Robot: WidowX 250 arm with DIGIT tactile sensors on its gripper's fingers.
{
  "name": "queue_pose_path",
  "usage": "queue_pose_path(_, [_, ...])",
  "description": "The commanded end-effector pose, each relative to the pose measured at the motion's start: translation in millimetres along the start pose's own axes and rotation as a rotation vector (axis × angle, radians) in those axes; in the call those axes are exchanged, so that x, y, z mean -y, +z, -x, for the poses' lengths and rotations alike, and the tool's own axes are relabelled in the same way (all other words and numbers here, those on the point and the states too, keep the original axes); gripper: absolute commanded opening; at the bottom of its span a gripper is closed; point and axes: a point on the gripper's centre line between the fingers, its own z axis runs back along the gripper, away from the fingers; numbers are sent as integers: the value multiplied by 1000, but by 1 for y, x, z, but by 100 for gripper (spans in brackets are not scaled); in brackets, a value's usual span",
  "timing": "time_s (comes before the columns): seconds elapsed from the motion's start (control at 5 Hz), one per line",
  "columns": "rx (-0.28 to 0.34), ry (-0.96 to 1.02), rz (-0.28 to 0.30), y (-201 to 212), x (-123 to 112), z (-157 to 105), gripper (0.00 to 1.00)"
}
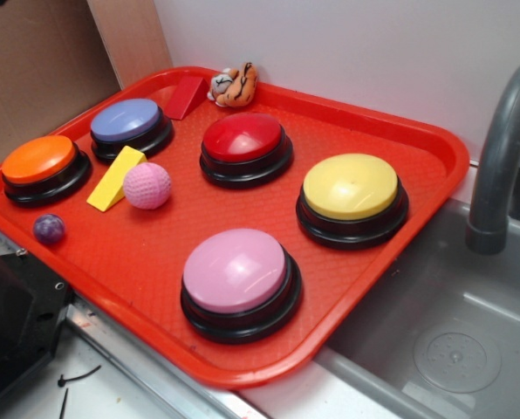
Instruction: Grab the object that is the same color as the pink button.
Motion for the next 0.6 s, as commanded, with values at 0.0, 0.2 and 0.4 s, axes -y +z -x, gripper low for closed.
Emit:
queue_pose_path(0.0, [0,0,0,0,0,0,100])
queue_pose_path(0.2, [-35,129,99,-18,-7,-12,100])
queue_pose_path(0.4, [76,370,89,-41,-12,-16,100])
